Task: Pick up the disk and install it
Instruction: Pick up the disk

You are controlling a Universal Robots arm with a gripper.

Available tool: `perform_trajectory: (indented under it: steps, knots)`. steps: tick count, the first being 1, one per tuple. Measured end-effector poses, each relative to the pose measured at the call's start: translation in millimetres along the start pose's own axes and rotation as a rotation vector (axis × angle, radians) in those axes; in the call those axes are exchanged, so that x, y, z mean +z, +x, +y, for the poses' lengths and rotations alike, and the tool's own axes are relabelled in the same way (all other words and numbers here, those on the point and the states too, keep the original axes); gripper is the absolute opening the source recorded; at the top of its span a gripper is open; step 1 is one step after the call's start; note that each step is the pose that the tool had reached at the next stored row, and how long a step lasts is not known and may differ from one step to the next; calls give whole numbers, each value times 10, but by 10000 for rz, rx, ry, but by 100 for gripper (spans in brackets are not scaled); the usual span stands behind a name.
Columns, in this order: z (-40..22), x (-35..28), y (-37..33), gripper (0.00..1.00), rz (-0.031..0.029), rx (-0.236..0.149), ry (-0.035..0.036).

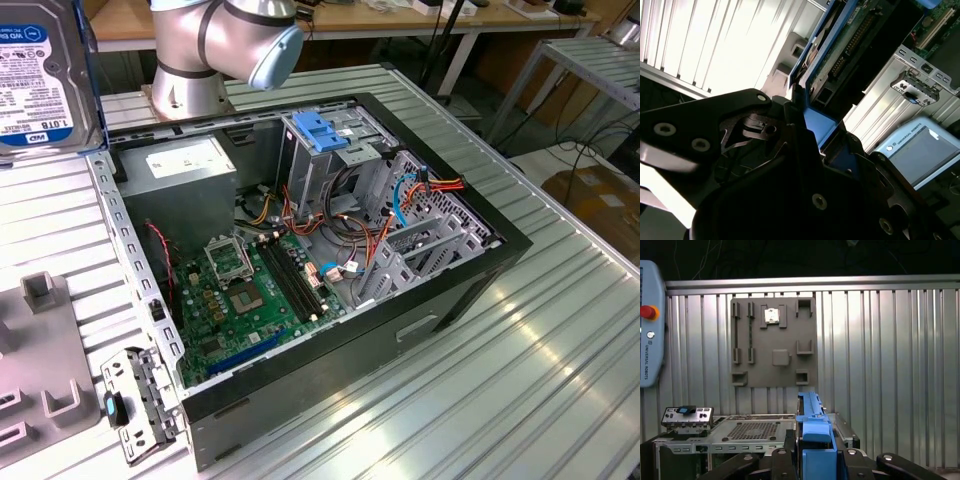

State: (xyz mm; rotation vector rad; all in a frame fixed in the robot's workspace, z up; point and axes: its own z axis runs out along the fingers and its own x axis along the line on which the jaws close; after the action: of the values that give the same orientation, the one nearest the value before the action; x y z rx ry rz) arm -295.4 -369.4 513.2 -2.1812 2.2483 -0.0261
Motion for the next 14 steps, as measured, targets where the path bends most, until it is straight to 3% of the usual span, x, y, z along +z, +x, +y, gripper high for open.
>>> perform_trajectory:
  steps: [6,14]
  knots:
    - [-87,2,-2,37,0,-1,0]
    - [-253,5,-7,37,0,-1,1]
